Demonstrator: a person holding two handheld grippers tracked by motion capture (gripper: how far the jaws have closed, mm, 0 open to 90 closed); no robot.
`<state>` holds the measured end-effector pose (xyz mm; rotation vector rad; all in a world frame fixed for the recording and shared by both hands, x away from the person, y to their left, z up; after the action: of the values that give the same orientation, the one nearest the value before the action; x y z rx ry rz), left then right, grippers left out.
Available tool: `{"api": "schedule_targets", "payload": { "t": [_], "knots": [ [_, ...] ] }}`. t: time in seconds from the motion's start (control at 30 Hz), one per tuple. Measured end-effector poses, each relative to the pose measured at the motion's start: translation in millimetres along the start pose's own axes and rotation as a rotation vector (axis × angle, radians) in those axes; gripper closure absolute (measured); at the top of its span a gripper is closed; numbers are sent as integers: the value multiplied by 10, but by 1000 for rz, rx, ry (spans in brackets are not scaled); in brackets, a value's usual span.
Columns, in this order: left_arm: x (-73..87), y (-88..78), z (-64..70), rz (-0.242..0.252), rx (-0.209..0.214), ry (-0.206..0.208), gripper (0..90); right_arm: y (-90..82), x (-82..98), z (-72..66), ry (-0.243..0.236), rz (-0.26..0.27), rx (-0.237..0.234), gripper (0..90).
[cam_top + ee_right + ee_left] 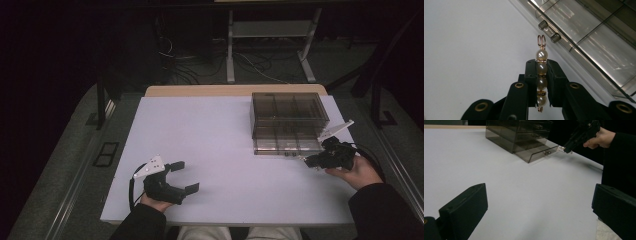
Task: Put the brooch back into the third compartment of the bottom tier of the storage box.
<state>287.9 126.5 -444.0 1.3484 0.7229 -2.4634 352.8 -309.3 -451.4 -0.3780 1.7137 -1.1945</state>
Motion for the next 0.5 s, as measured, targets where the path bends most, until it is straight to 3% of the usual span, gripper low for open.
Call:
{"api": "schedule_targets", "payload": {
  "t": [0.5],
  "knots": [
    [1,0,0,-1,6,-4,0,-128,-66,71,-7,2,17,789]
  ]
}}
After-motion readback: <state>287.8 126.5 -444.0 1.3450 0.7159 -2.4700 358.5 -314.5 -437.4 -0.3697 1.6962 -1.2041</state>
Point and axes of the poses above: each handheld gripper's, and its own axes: y roughly forward along the jaws, x roughly out of its underside, z roughly to its right, the point moved 6 cm from there along y, roughly forward along the jaws, and after that the axes turned 11 degrees about -y, right-handed, at the moved point
